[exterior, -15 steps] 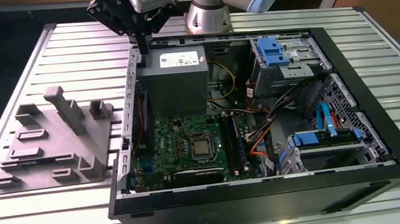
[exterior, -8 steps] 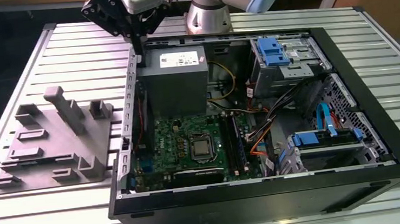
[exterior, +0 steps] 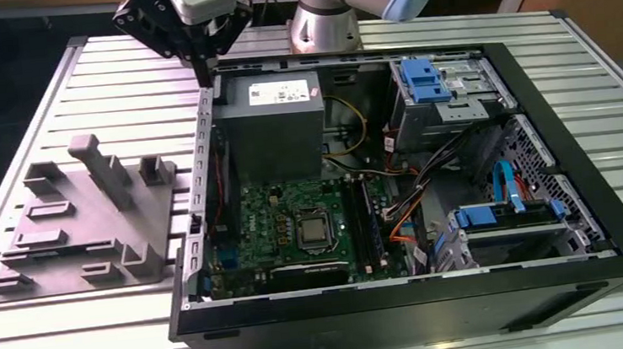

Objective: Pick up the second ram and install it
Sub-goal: 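Reach for the second ram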

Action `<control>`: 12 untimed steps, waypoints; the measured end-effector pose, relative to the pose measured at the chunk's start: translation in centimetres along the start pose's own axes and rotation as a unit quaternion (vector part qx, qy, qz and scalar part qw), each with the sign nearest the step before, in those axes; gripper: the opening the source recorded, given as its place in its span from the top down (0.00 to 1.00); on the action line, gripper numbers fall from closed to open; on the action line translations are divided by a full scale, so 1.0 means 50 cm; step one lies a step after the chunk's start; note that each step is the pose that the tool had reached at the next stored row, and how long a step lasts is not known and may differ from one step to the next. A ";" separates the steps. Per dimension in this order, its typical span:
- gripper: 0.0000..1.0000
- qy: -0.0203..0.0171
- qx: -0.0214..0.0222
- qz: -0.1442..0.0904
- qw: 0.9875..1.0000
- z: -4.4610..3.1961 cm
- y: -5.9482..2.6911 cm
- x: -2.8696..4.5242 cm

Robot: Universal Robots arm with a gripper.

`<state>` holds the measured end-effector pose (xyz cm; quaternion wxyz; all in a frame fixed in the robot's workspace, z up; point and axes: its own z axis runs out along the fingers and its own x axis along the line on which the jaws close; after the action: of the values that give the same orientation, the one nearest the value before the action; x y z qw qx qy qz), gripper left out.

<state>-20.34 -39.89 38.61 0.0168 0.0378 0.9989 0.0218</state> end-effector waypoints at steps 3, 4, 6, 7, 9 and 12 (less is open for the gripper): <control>0.90 0.000 0.000 0.000 1.000 0.001 -0.001 0.011; 0.90 0.000 0.000 0.000 1.000 0.001 -0.001 0.014; 0.90 0.000 0.000 0.000 1.000 0.001 -0.002 0.020; 0.90 0.000 0.000 0.000 1.000 0.001 -0.002 0.023; 0.90 0.000 0.000 0.000 1.000 0.002 -0.002 0.029; 0.90 0.000 0.000 0.000 1.000 0.002 -0.003 0.039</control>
<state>-22.27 -39.89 38.43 0.0168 0.0378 0.9989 0.0218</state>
